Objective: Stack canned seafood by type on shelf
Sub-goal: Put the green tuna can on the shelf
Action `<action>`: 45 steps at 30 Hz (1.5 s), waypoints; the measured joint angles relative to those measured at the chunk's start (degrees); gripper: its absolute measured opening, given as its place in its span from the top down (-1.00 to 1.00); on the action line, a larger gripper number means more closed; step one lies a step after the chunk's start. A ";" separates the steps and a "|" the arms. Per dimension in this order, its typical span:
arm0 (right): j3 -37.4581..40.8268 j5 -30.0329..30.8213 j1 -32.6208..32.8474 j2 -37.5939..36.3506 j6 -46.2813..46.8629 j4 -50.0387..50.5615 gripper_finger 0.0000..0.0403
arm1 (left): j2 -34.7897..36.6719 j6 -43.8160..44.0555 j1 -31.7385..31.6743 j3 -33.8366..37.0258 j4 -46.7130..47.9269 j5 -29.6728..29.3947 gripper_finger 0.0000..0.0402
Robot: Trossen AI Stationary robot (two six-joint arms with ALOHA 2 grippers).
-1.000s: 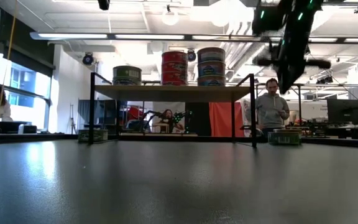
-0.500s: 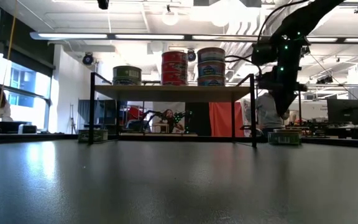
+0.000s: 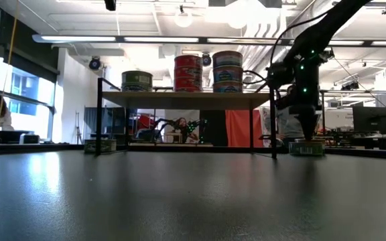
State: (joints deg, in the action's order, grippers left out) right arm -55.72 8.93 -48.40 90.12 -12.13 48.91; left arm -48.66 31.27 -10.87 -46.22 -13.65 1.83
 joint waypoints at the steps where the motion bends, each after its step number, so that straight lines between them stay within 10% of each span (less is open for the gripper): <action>1: 0.00 0.77 -0.02 0.46 -0.46 -0.65 1.00 | 0.00 0.00 0.01 0.00 0.00 0.00 1.00; 21: -0.07 0.73 0.52 3.77 -16.27 7.40 1.00 | 0.00 0.12 0.01 0.00 -0.02 -0.17 1.00; 45: 13.98 -4.26 1.95 -13.38 5.61 5.97 1.00 | 0.46 -0.02 0.01 0.00 -1.55 -0.02 1.00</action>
State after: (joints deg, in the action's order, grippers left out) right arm -41.74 4.67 -46.45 76.74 -6.52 54.88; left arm -48.20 31.24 -10.85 -46.22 -15.20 1.80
